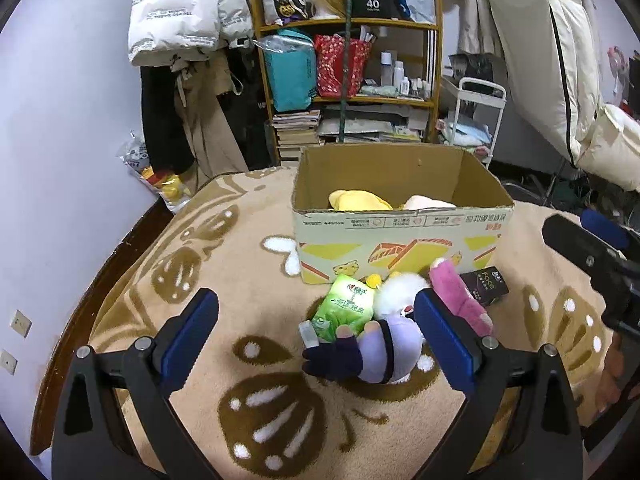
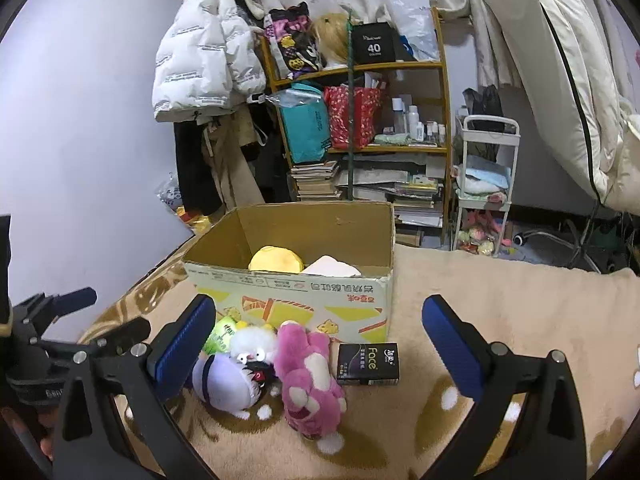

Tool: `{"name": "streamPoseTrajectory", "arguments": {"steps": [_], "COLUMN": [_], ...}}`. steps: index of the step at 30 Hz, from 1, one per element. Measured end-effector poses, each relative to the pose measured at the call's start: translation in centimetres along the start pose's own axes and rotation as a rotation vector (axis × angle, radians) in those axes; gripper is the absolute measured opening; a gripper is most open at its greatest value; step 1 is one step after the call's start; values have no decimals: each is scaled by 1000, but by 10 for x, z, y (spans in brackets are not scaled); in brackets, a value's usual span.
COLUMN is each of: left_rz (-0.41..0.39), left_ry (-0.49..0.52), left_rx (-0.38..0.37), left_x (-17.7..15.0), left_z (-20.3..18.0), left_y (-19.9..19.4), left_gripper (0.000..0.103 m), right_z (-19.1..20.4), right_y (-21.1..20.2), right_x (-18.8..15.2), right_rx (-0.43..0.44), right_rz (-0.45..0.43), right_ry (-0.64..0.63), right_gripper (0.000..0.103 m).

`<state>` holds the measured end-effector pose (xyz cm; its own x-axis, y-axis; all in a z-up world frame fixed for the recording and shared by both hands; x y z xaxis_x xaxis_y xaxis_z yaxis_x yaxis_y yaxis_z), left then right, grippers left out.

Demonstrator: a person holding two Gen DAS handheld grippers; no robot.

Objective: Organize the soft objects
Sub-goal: 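Move both tools back toward the remaining toys beside the box, then lower the left tool onto the white-haired doll while the right tool grips the pink bear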

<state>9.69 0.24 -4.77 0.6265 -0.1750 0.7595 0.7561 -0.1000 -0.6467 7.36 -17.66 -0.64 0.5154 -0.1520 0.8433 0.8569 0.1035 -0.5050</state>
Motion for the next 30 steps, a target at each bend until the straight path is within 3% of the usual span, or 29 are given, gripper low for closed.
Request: {"name": "streamPoseTrajectory", "arguments": {"steps": [14,20,30], "left_rz": [145,191,287], "left_ry": [58,78,92], "left_rx": [-45,-63,-74], "left_x": [-12,-20,-33], "left_z": [-32,-44,-50], "left_y": [51,66,92], "left_gripper": [97,97,97], "right_z": [-3,1,3], "right_y": [44,66,91], "right_x": [-10,-28,-54], "right_rx": [45,44,58], "right_rz": [99,204,325], "right_ry": [33,17,19], "right_gripper": [103,97,97]}}
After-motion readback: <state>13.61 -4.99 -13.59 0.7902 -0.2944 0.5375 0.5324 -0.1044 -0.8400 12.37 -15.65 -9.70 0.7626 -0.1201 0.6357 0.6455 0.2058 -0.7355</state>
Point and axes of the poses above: each gripper's, at about its wrist camera, not at the fingertips, and y roughly the way its jaws point, z to its left, x to its top, the point moved 4 cm from there along y, roughly the way its jaws point, and after that the axes turned 3 degrees about -z, right-handed, at the moved point
